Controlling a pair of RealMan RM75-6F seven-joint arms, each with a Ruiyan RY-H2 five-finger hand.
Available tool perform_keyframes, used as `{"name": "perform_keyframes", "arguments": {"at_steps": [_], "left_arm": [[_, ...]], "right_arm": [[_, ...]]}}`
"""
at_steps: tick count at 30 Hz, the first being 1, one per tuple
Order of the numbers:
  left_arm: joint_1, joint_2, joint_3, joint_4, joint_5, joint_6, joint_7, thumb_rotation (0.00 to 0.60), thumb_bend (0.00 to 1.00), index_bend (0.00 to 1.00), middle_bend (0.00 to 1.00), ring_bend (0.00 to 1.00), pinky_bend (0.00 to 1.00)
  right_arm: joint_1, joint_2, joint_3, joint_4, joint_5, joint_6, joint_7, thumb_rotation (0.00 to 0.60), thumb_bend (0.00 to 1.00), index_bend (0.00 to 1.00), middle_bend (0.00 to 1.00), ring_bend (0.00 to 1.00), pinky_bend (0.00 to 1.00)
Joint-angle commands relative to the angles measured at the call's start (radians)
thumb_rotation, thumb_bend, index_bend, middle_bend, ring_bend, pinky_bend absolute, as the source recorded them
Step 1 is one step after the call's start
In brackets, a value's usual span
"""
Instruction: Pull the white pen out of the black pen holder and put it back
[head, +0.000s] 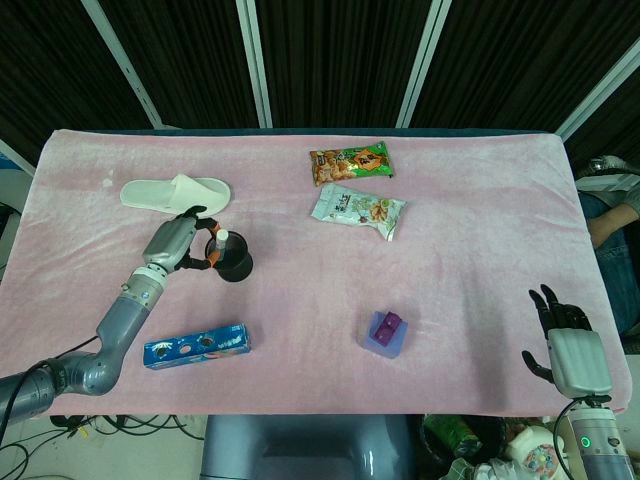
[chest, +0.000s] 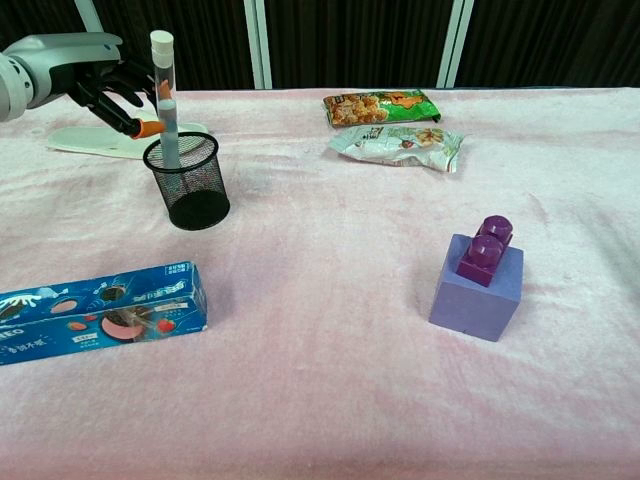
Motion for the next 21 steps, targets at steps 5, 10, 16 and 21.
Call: {"name": "perform_keyframes", "arguments": {"at_steps": [5,10,16,21], "left_arm": [[-0.018,-0.028,0.01,0.014,-0.03,0.001,0.049,0.6,0.46,0.62,0.42,0.08,0.15],[-0.025,-0.052,0.014,0.035,-0.046,0.002,0.067,0.6,0.46,0.62,0.42,0.08,0.15],[-0.03,-0.075,0.01,0.056,-0.057,0.008,0.076,0.6,0.46,0.62,0.42,0.07,0.15],[-0.036,-0.09,0.008,0.069,-0.064,0.006,0.085,0.6,0.46,0.61,0.41,0.07,0.15]], "right_arm": [[0.0,0.0,0.0,0.0,-0.001,0.001,0.001,0.6,0.16,0.01,0.04,0.2,0.17],[-0.001,0.001,-0.001,0.0,-0.002,0.002,0.002,0.6,0.16,0.01,0.04,0.2,0.17],[-0.001,0.001,-0.001,0.001,-0.003,0.001,0.003,0.6,0.16,0.02,0.04,0.2,0.17],[-0.001,0.001,-0.002,0.001,-0.003,0.001,0.003,0.6,0.16,0.02,0.04,0.2,0.17]]}}
